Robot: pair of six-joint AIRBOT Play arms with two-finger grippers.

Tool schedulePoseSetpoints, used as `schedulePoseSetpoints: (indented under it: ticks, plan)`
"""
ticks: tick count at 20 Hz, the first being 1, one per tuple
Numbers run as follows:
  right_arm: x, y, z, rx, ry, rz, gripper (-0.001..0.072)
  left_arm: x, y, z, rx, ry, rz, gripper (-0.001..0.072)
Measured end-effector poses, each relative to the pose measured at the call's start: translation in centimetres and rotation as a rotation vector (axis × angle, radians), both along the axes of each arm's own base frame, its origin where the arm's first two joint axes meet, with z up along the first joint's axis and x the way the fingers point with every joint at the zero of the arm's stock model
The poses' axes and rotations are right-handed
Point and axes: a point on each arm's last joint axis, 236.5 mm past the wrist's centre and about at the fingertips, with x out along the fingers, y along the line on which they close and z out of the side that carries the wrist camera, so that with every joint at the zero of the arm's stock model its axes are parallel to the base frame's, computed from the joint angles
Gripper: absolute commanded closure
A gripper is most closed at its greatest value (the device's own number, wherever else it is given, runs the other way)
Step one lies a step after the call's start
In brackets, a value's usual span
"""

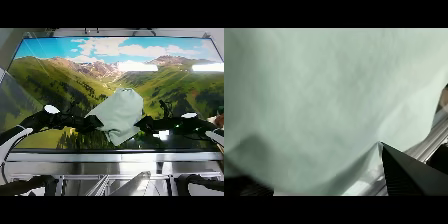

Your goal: Fold the shirts.

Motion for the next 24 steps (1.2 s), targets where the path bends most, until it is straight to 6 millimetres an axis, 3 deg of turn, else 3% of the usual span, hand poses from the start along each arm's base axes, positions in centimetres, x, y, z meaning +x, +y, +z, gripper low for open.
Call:
schedulePoseSetpoints:
  ticks: [1, 3, 4, 7, 9, 12, 14, 17, 19, 22, 24]
  plan:
    - [0.1, 0.3, -0.5, -0.018, -0.013, 0.009, 0.0694, 0.2, -0.3, -0.3, -0.007, 0.016, -0.005, 0.0129]
    - [0.8, 1.5, -0.1, -0.016, -0.065, 0.035, 0.069, 1.3, -0.5, -1.1, 0.003, 0.017, -0.018, 0.0553]
    - [1.2, 2.0, 0.3, -0.015, -0.093, 0.053, 0.069, 2.0, -0.4, -1.5, 0.018, 0.006, -0.031, 0.0702]
    - [3.2, 3.0, 3.3, 0.022, -0.204, 0.086, 0.0691, 3.2, -1.7, 0.4, -0.038, 0.001, -0.09, 0.0703]
    - [4.9, 2.9, 6.8, 0.056, -0.297, 0.089, 0.0691, 3.8, -2.7, 3.0, -0.09, -0.023, -0.141, 0.0703]
    - [7.4, 2.1, 15.4, 0.124, -0.489, 0.073, 0.0691, 5.1, -3.8, 9.4, -0.161, -0.128, -0.218, 0.0702]
    - [7.7, 1.7, 23.0, 0.184, -0.651, 0.066, 0.0691, 5.8, -4.3, 15.0, -0.198, -0.243, -0.261, 0.0703]
    - [5.1, 1.5, 34.0, 0.246, -0.897, 0.085, 0.0691, 5.3, -4.6, 24.4, -0.238, -0.443, -0.329, 0.0703]
    - [2.2, 1.5, 39.8, 0.263, -1.046, 0.102, 0.0691, 4.1, -4.4, 31.0, -0.255, -0.591, -0.358, 0.0701]
    - [-1.1, 1.1, 45.1, 0.256, -1.207, 0.085, 0.069, 1.9, -3.6, 38.9, -0.24, -0.822, -0.371, 0.0692]
    - [-2.1, 0.9, 46.4, 0.244, -1.242, 0.073, 0.069, 1.0, -2.8, 42.2, -0.195, -0.937, -0.364, 0.0691]
